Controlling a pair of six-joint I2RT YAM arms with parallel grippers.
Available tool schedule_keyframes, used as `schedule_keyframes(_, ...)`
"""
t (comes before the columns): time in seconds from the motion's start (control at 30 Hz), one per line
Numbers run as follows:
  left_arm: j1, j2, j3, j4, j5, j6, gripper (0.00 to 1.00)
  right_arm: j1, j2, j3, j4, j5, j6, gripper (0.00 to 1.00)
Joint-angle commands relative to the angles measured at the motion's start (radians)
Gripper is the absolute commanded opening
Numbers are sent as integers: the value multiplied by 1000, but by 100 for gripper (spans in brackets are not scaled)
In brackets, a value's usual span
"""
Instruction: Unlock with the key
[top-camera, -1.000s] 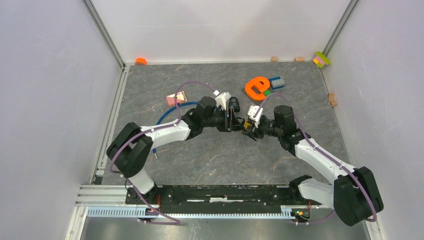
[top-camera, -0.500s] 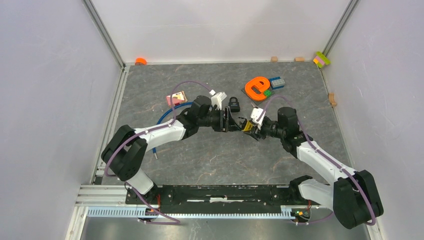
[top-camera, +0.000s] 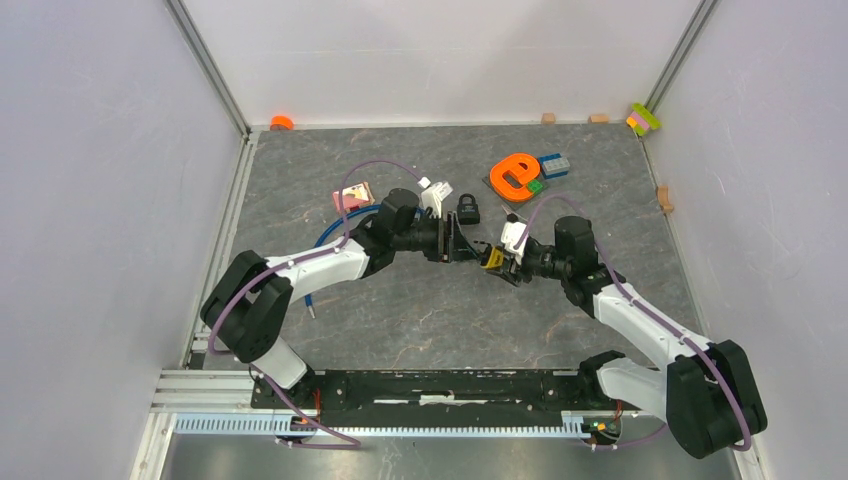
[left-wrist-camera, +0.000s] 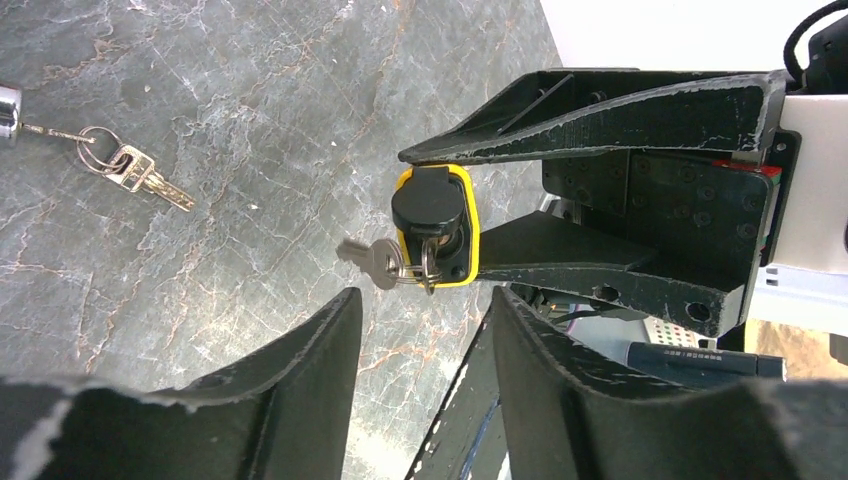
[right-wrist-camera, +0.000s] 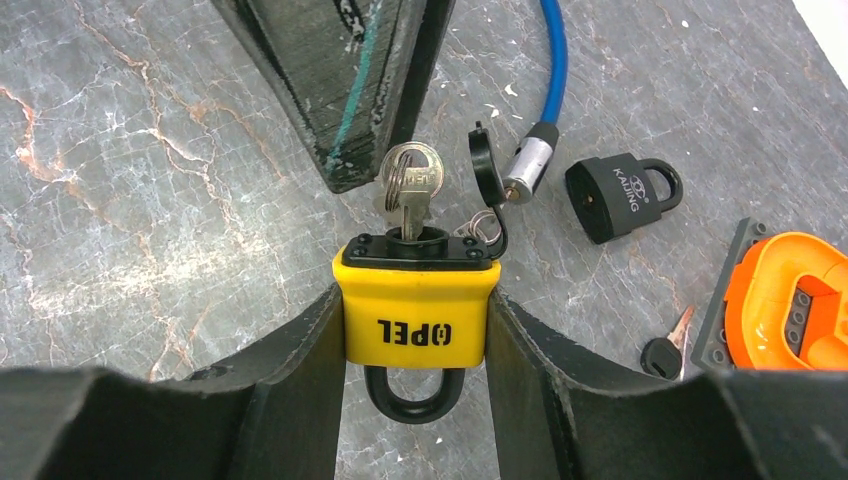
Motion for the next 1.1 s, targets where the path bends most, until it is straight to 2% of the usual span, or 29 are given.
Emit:
schedule_keyframes(0.0, 7, 8, 37, 43, 30, 12, 53, -4, -29, 5, 50, -43, -16, 0)
schedule_keyframes(0.33, 8, 45, 63, 38, 46, 6, 29, -4, -27, 2, 46, -49, -16, 0)
schedule_keyframes(0.67, 8, 52, 71, 40, 53, 1, 17, -4, -21, -1, 40, -62, -19, 0)
schedule_keyframes(0.87, 8, 68, 69, 44, 65, -21, 4, -4, -25, -3, 44, -51, -25, 0)
schedule_keyframes(1.07, 4, 106, 49, 83, 82, -109, 2, -2, -44, -17, 99, -16, 17, 0)
